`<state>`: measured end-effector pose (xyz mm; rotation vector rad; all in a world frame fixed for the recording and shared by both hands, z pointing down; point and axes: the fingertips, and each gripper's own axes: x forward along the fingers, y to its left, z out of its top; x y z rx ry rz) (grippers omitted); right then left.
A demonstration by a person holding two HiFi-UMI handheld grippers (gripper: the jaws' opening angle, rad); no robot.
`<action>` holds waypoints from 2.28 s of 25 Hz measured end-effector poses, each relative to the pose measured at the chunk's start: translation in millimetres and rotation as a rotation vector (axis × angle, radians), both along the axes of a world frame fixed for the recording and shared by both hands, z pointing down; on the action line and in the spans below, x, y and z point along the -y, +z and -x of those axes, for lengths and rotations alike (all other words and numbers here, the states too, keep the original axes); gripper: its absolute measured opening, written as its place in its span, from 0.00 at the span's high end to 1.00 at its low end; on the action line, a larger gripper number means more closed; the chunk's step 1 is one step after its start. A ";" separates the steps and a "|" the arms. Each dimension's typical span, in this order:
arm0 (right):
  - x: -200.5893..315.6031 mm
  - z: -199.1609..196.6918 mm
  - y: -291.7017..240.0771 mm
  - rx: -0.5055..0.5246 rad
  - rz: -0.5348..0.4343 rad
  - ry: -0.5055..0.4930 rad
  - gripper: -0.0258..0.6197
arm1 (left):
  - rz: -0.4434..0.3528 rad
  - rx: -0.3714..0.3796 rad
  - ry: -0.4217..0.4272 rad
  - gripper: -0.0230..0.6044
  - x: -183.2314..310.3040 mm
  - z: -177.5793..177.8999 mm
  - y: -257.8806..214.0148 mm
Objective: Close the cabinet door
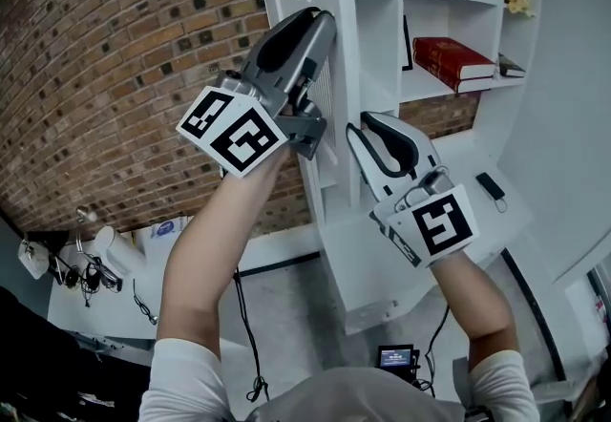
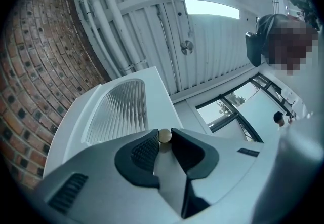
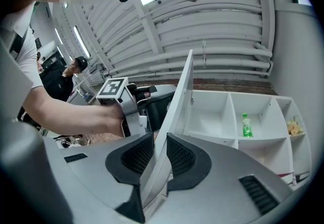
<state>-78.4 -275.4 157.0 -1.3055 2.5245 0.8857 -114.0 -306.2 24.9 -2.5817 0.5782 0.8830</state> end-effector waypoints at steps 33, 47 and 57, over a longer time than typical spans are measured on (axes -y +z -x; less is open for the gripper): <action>79.7 -147.4 6.4 0.031 -0.027 -0.126 0.83 | 0.017 0.092 -0.427 0.84 66.9 -148.6 -2.6; 145.4 -186.6 16.9 0.006 0.027 -0.124 0.83 | 0.041 0.143 -0.522 0.84 138.3 -203.1 -3.3; 188.6 -212.7 24.5 0.027 0.063 -0.116 0.83 | 0.044 0.182 -0.573 0.84 184.9 -222.2 -4.5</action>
